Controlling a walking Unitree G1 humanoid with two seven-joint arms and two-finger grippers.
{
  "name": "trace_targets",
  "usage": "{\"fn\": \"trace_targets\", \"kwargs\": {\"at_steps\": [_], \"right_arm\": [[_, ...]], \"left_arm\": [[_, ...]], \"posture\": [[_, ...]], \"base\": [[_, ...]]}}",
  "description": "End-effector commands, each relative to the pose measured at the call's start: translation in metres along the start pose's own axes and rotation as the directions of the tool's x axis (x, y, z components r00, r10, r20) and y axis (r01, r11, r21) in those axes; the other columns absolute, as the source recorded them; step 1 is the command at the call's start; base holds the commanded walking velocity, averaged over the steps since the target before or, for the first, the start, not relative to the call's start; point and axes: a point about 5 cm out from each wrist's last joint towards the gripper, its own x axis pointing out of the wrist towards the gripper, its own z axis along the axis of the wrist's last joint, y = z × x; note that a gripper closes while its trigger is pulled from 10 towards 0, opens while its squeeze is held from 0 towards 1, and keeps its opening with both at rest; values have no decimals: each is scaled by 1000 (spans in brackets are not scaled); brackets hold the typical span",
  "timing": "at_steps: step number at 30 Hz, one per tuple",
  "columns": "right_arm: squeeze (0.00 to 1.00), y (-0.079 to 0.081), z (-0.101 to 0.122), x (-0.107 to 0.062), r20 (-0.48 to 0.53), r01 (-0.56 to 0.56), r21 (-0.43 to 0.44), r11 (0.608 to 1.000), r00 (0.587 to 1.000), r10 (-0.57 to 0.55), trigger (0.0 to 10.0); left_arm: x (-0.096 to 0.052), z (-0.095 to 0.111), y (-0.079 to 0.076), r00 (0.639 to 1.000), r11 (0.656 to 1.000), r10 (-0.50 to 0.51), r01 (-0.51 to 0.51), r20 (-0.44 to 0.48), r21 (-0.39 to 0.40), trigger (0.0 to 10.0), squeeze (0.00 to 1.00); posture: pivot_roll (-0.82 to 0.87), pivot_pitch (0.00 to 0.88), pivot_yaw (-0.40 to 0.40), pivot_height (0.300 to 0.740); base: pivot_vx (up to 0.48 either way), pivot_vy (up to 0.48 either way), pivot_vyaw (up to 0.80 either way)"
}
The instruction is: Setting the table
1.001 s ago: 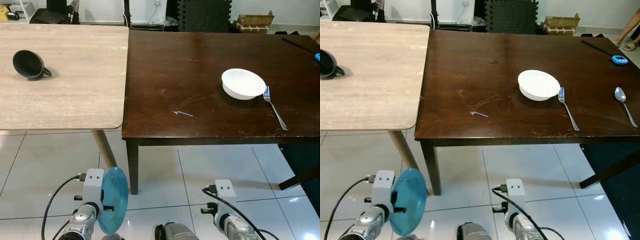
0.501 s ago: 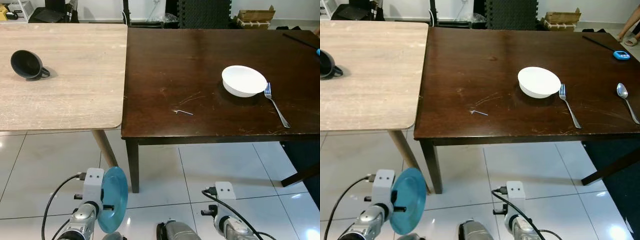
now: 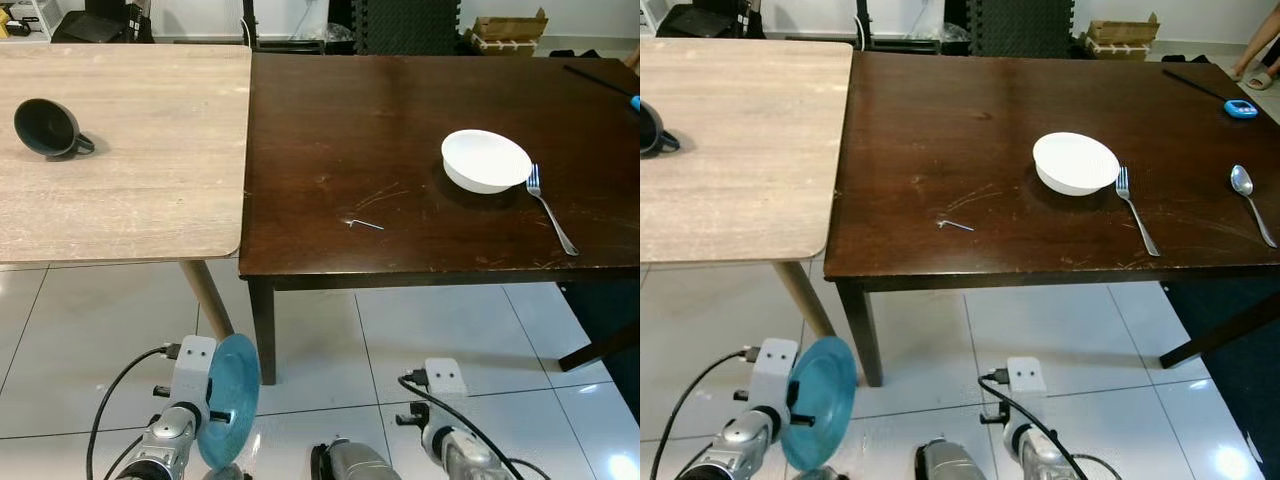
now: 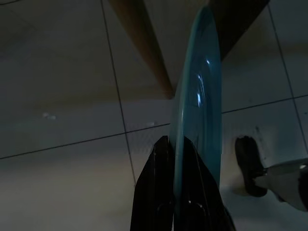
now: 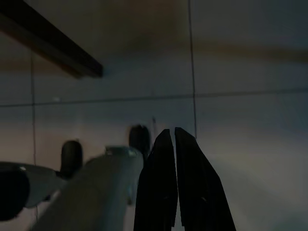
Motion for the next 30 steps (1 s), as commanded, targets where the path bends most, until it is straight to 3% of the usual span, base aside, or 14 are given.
{"fn": "trace_targets", "kwargs": {"at_steps": [1, 7, 14, 18, 30], "right_arm": [[0, -1, -3, -1, -1, 1, 12, 1000, 1000, -1, 10000], [0, -4, -7, -3, -16, 25, 10, 1000, 1000, -25, 10000], [0, 0, -10, -3, -13, 27, 5, 1000, 1000, -27, 10000], [0, -4, -4, -2, 18, 72, 74, 995, 997, -74, 10000], [0, -4, -13, -5, -3, 107, 101, 989, 994, -107, 10000]], "left_arm": [[-2, -7, 0, 1000, 1000, -2, 2, -17, 17, 10000, 0], [-3, -8, 6, 999, 999, 39, -40, -19, -30, 10000, 0], [-2, -2, 11, 999, 999, 42, -42, 11, 2, 10000, 0], [0, 1, 10, 1000, 998, 15, -15, -2, 53, 10000, 0], [1, 5, 8, 1000, 1000, 19, -19, -4, 14, 10000, 0]], "posture": [[79, 55, -20, 740], [103, 69, -33, 740], [102, 53, -15, 740], [99, 39, 26, 740], [68, 36, 50, 740]], "base": [[0, 0, 0], [0, 0, 0], [0, 0, 0], [0, 0, 0], [0, 0, 0]]}}
